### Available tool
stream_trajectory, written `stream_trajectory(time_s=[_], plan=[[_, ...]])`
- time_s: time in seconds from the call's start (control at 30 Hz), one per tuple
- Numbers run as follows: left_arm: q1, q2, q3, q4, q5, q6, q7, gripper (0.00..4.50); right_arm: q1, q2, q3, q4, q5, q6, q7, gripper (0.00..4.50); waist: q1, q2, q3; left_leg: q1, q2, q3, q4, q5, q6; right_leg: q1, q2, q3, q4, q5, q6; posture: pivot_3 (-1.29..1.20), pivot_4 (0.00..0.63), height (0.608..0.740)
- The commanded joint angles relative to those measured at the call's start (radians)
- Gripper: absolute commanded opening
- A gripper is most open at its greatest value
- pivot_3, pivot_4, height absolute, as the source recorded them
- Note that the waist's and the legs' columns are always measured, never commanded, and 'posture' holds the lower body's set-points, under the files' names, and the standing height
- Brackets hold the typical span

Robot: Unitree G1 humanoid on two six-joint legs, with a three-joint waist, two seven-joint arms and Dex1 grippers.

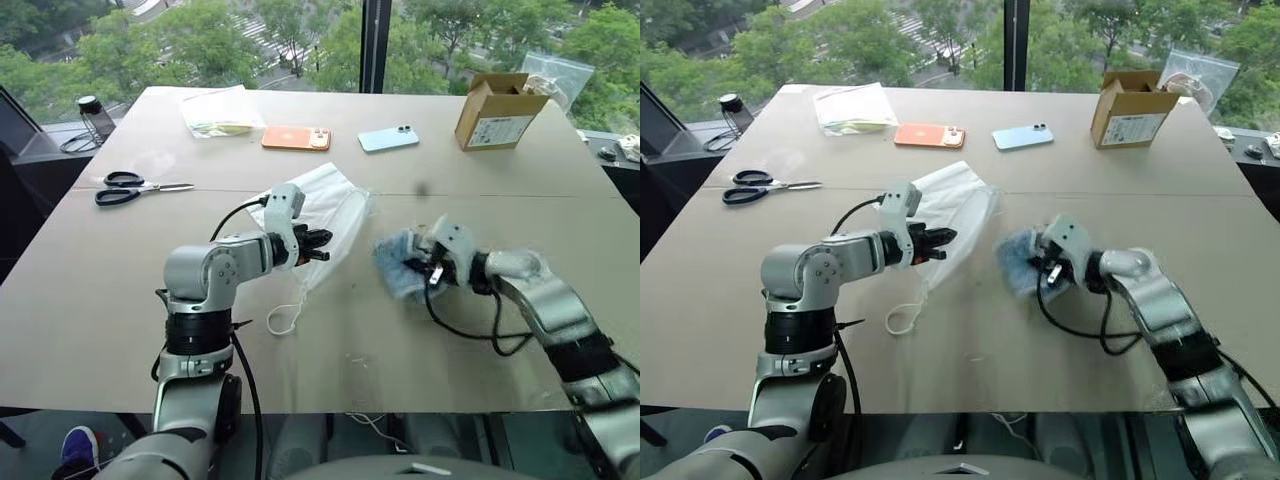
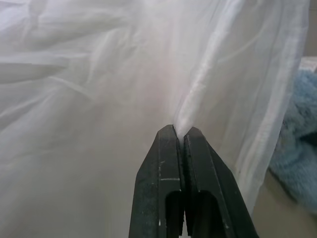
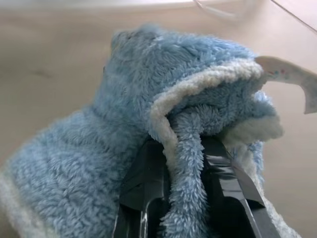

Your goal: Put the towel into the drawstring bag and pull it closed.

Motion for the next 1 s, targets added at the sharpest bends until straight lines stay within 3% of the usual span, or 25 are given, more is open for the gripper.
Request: stream_trajectory(time_s=[0.03, 0.17, 0.33, 0.43, 0.73, 0.87, 1.0], plan=[[-0.030, 0.007, -0.061, -0.014, -0.015, -0.039, -0.055, 0.00, 0.029, 0.007, -0.075, -0.264, 0.164, 0.038, 0.031, 0.12, -0.006, 0.005, 0.005, -0.008, 0.000, -0.001, 0.000, 0.000, 0.000, -0.009, 0.000, 0.003, 0.002, 0.000, 0.000, 0.00, 0.150, 0.740], [-0.017, 0.055, -0.157, -0.056, -0.019, -0.075, -0.143, 0.00, -0.046, 0.059, -0.010, -0.326, 0.160, 0.052, -0.019, 0.11, -0.025, 0.006, 0.008, -0.008, -0.001, 0.001, 0.000, 0.000, 0.000, -0.013, 0.000, 0.006, 0.005, 0.000, 0.000, 0.00, 0.150, 0.740], [0.002, 0.071, -0.173, -0.130, -0.065, -0.094, -0.211, 0.00, -0.156, 0.145, 0.133, -0.069, -0.015, -0.063, -0.059, 0.11, -0.026, 0.006, 0.009, -0.006, 0.000, 0.003, -0.002, 0.000, 0.000, -0.013, 0.001, 0.006, 0.005, 0.000, 0.000, 0.00, 0.150, 0.740], [0.007, 0.069, -0.133, -0.155, -0.088, -0.094, -0.215, 0.00, -0.181, 0.141, 0.196, 0.090, -0.094, -0.085, -0.051, 0.11, -0.025, 0.006, 0.011, -0.007, 0.000, 0.003, -0.002, 0.000, 0.000, -0.013, 0.001, 0.007, 0.005, 0.000, 0.000, 0.00, 0.150, 0.740], [0.031, 0.027, -0.006, -0.277, -0.177, -0.062, -0.172, 0.00, -0.217, 0.093, 0.279, 0.226, -0.244, -0.083, -0.051, 0.11, -0.017, 0.006, 0.012, -0.009, -0.001, 0.002, -0.002, 0.000, 0.000, -0.014, 0.000, 0.005, 0.004, 0.000, 0.000, 0.00, 0.150, 0.740], [0.030, 0.006, 0.044, -0.307, -0.212, -0.047, -0.134, 0.00, -0.225, 0.092, 0.304, 0.239, -0.280, -0.094, -0.035, 0.11, -0.019, 0.006, 0.012, -0.003, -0.001, 0.002, -0.002, 0.000, 0.000, -0.009, -0.001, 0.005, 0.004, 0.000, 0.000, 0.00, 0.150, 0.740], [0.063, 0.050, 0.003, -0.343, -0.241, -0.030, -0.154, 0.00, -0.241, 0.167, 0.238, 0.270, -0.229, 0.012, -0.080, 0.11, -0.026, 0.006, 0.012, -0.002, -0.001, 0.002, -0.002, 0.000, 0.000, -0.008, 0.000, 0.005, 0.005, 0.000, 0.000, 0.00, 0.150, 0.740]])
